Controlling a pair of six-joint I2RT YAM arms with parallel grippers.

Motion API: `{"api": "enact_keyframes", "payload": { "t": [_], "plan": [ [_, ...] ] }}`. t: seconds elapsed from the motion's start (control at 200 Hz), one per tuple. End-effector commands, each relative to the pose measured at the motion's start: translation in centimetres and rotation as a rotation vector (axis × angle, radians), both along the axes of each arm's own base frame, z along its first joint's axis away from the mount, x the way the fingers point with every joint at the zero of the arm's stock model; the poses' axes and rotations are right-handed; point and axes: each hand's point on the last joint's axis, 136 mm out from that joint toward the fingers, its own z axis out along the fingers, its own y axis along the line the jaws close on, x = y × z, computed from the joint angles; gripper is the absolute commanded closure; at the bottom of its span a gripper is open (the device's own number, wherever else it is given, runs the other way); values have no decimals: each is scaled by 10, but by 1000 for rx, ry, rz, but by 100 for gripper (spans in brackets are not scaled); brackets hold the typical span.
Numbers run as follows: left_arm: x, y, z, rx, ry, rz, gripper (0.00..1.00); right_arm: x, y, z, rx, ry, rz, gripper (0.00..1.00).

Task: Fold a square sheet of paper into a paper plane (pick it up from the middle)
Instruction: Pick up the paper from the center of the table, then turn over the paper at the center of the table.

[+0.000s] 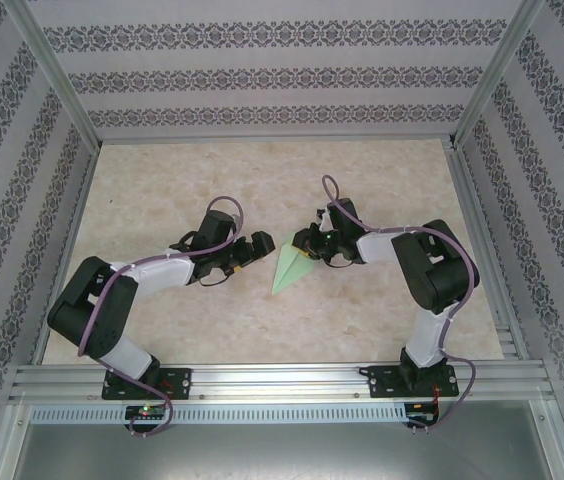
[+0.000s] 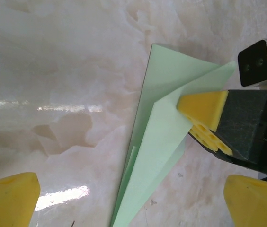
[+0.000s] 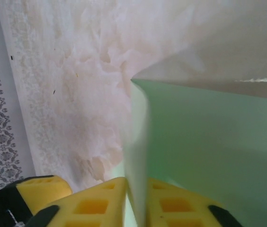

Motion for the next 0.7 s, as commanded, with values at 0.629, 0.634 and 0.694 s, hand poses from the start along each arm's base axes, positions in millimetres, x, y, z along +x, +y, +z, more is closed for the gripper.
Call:
{"api": "enact_keyframes", "payload": {
  "t": [0.629,0.634,0.694],
  "plan": [
    [12,-40,92,-482,-263,-133,4,13,32,180,513,-294,194,92],
    [12,-40,93,-484,-265,-133,4,13,32,180,514,-294,194,92],
    [13,-41,98,-514,-281,-132,13,13,33,178,515,-286,196,92]
  ]
}}
